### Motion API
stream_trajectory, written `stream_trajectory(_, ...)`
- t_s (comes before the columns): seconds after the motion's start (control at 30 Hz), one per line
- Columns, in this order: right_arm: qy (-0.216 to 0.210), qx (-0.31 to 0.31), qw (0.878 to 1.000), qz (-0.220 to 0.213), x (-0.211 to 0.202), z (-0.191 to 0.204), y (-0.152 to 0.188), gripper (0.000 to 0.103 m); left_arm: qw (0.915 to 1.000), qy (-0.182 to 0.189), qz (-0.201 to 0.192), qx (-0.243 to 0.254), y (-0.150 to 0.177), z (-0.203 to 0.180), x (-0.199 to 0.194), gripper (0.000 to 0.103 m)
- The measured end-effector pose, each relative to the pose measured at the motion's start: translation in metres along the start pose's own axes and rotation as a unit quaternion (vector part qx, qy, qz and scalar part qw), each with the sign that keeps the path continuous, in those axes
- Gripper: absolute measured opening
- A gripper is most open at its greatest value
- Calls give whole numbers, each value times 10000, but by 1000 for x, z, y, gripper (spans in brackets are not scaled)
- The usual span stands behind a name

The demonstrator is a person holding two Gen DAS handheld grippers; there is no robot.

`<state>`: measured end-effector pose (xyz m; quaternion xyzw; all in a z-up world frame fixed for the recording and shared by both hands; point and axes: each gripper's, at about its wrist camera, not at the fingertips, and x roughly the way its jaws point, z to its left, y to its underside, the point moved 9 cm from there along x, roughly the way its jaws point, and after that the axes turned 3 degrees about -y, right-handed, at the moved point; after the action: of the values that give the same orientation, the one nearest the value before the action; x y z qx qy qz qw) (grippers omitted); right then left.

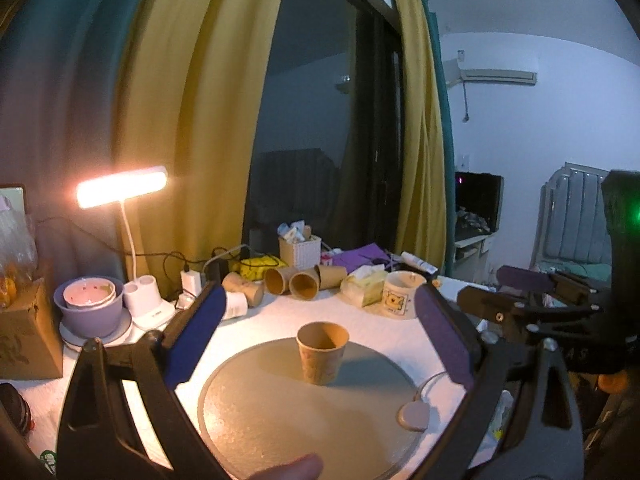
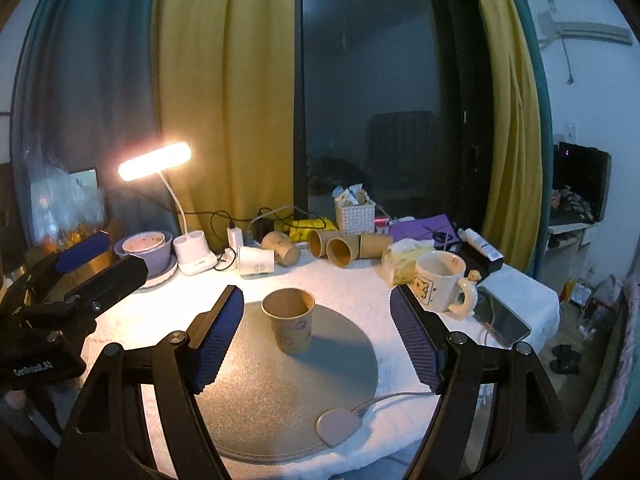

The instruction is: Flip cup upright

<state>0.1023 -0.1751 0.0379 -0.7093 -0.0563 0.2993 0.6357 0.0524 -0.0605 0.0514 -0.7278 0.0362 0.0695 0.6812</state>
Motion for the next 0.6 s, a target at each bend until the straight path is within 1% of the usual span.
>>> stream_trajectory(0.3,-44,1,9999,-149,-20,1,-8,78,9999,-42,-89,38,-9,-6,-12,96)
stream_trajectory(0.6,-54,42,9998,-198,-26,-1,-8,78,10000,38,6,-1,-4,-11,-14,96)
